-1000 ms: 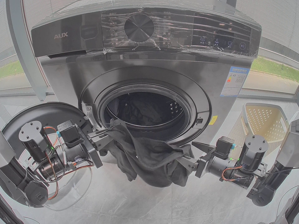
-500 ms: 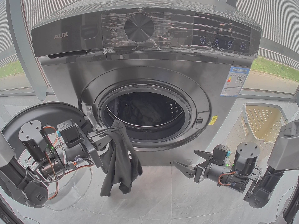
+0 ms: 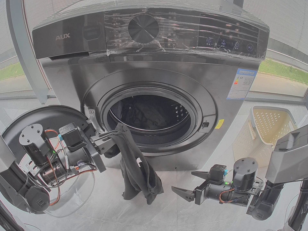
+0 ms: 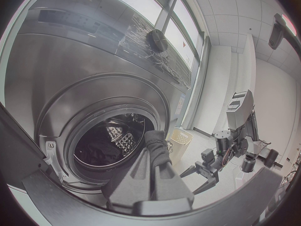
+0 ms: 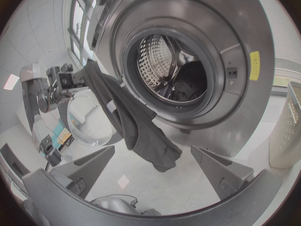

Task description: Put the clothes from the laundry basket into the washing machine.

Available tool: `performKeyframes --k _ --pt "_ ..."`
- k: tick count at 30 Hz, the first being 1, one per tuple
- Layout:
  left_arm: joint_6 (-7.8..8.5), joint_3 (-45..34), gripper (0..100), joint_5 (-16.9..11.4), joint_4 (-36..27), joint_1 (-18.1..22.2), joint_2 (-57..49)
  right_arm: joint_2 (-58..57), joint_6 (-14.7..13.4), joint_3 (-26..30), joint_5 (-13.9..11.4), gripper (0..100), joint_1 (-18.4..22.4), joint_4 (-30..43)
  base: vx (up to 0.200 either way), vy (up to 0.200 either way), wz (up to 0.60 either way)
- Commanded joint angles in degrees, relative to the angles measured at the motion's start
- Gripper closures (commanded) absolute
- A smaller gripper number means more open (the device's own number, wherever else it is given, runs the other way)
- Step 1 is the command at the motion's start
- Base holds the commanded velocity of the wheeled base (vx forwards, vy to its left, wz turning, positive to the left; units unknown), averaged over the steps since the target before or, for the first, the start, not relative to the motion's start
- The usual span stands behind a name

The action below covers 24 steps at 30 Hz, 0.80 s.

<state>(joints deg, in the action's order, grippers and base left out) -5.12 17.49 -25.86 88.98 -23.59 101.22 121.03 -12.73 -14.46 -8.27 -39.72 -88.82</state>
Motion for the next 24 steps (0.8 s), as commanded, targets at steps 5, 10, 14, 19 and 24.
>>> performKeyframes --k 5,10,14,19,24 --pt "0.11 0.0 100 0.1 0.14 -0.58 0.12 9.67 2.0 -3.91 -1.14 0 -3.17 -0.04 0.0 0.0 0.0" --pt "0.11 0.08 100 0.1 0.14 -0.93 0.47 12.21 2.27 -7.51 -0.88 0 -5.11 -0.04 0.0 0.0 0.0" --pt "0.11 0.17 100 0.1 0.14 -0.93 0.56 15.29 2.62 -12.35 -0.7 0 -5.72 -0.04 0.0 0.0 0.0" --pt "0.02 0.17 100 -0.07 0.14 -0.93 0.47 16.43 2.62 -14.02 -0.79 0 -6.95 0.05 0.0 0.0 0.0" --pt "-0.07 0.17 100 -0.16 0.14 -0.93 0.38 19.33 2.62 -17.01 -0.7 0 -7.3 0.14 0.0 0.0 0.0"
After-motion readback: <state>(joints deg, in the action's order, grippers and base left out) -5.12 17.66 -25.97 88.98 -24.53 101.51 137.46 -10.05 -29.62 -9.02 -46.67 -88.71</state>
